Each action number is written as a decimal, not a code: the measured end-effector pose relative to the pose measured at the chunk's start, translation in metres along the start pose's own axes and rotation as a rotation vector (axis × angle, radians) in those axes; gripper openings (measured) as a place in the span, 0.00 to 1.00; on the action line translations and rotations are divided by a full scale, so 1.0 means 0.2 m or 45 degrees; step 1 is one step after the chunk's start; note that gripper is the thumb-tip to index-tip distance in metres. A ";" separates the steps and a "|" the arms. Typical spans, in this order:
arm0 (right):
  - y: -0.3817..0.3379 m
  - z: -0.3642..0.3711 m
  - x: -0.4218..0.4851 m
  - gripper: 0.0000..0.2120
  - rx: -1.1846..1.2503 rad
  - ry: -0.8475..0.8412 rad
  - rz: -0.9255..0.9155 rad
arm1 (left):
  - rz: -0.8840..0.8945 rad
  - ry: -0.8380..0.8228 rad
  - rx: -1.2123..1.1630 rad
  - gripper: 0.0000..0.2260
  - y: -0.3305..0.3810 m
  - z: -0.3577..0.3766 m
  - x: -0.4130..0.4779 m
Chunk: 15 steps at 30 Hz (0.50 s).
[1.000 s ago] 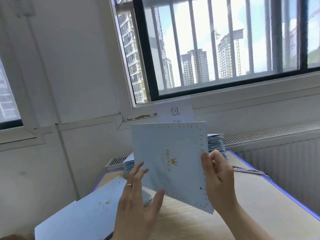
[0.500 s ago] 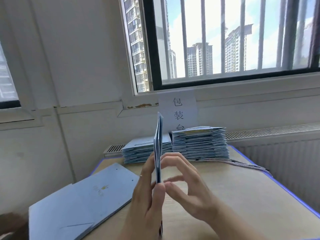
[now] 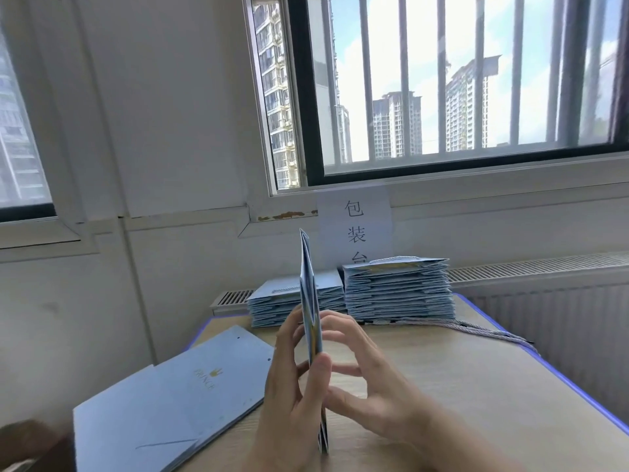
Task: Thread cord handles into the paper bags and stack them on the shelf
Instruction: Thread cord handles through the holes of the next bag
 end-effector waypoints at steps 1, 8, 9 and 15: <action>0.00 0.00 0.00 0.31 0.004 0.001 0.001 | 0.004 -0.003 0.003 0.25 0.00 0.00 0.00; 0.01 -0.01 -0.01 0.27 0.038 0.020 0.006 | -0.040 -0.013 0.032 0.22 0.00 -0.01 0.00; 0.01 -0.01 -0.01 0.25 0.037 0.028 -0.008 | -0.063 -0.016 0.045 0.20 0.00 -0.01 -0.01; -0.10 -0.04 -0.01 0.17 -0.176 0.156 -0.270 | -0.060 0.081 0.295 0.19 -0.02 -0.03 0.00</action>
Point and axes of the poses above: each hand's wrist, its own x-axis towards the middle knuckle, its own z-axis out of the palm, y = z × x, the point moved 10 cm from there along x, towards the middle knuckle, and after that the axes turned 9 degrees about x, right-handed, at the moved point
